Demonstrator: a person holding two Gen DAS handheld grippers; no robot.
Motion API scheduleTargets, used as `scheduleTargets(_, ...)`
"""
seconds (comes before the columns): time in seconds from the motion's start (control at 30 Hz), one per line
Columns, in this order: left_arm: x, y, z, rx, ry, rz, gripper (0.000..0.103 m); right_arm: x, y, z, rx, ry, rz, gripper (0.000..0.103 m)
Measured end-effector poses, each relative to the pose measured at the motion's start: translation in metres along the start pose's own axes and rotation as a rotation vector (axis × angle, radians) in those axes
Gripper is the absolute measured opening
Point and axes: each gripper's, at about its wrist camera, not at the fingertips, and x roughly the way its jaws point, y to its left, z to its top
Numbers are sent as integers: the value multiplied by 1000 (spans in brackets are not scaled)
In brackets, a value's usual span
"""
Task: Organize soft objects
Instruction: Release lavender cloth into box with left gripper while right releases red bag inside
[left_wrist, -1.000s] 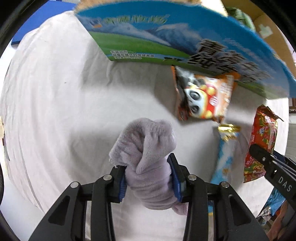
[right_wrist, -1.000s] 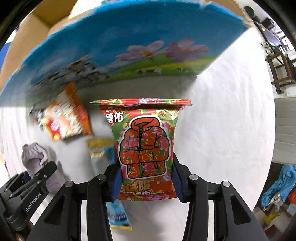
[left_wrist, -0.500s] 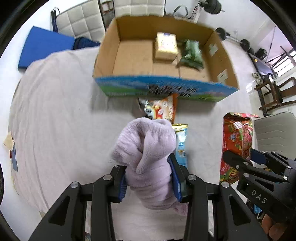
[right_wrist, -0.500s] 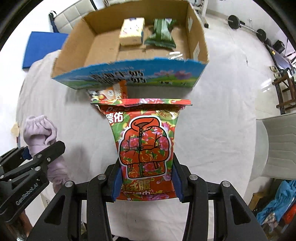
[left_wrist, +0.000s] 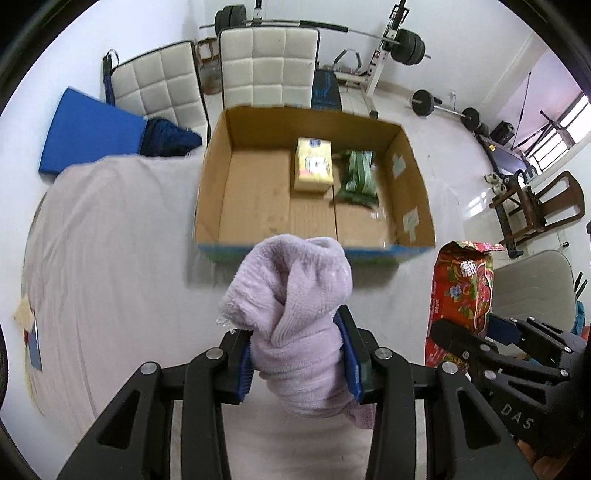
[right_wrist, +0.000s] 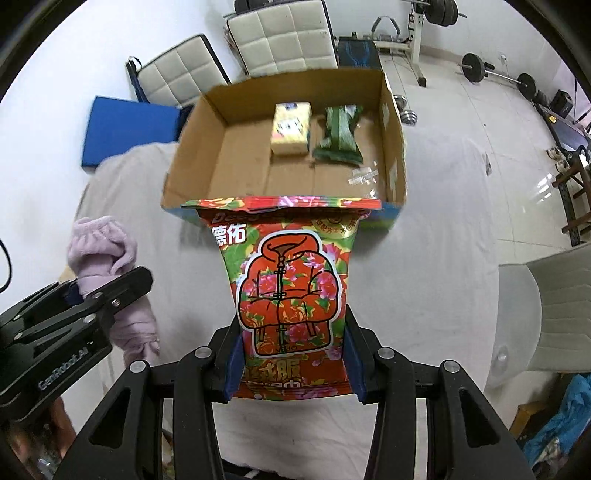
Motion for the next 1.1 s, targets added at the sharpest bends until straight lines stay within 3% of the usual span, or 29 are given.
scheduleTargets(0.27,18,11,77,16,-35,24,36,5,0,67,14,-64,-30,48)
scheduleTargets(0.6,110,33,163,14,85,58,36,82,-26,136,67,21,-103,48)
scheduleTargets(0.87,196,40,198,42,208,112,36,160,-43,158,84,114,-164,48)
scheduleTargets(1.1,241,45,218,60,260,134,37,214,-54,155,93,199,-191,48)
